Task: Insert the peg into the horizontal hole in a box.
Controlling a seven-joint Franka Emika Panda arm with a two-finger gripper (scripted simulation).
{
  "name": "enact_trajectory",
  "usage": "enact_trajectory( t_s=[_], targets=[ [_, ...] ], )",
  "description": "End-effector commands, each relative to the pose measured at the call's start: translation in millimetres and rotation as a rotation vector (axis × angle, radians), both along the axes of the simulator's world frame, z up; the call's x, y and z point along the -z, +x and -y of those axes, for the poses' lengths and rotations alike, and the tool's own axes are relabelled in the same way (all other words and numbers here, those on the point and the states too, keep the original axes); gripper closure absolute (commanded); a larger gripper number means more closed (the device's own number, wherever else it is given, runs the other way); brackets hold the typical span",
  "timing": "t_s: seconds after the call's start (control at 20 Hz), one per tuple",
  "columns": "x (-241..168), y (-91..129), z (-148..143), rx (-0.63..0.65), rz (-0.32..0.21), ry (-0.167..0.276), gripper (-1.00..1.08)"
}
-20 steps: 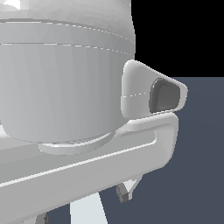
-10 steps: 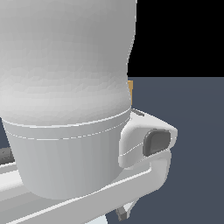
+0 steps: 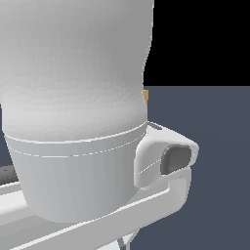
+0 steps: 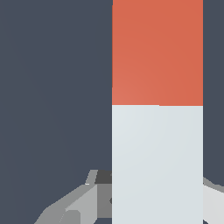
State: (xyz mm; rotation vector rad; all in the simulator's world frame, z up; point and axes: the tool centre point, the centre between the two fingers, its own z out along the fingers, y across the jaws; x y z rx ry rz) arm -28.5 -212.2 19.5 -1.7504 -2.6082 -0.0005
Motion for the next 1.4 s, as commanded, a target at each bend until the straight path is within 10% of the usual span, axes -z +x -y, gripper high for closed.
enact_trajectory(
  t_s=[0.0,0.5,1.35],
  targets=[
    [0.1,-0.1,0.2,0.000,0.000,0.000,1.08],
    [-8.4,9.4,-35.4,0.009,0.000,0.000,1.08],
    [-44.9,57.8,-186.4,0.045,0.000,-0.001,1.08]
  ],
)
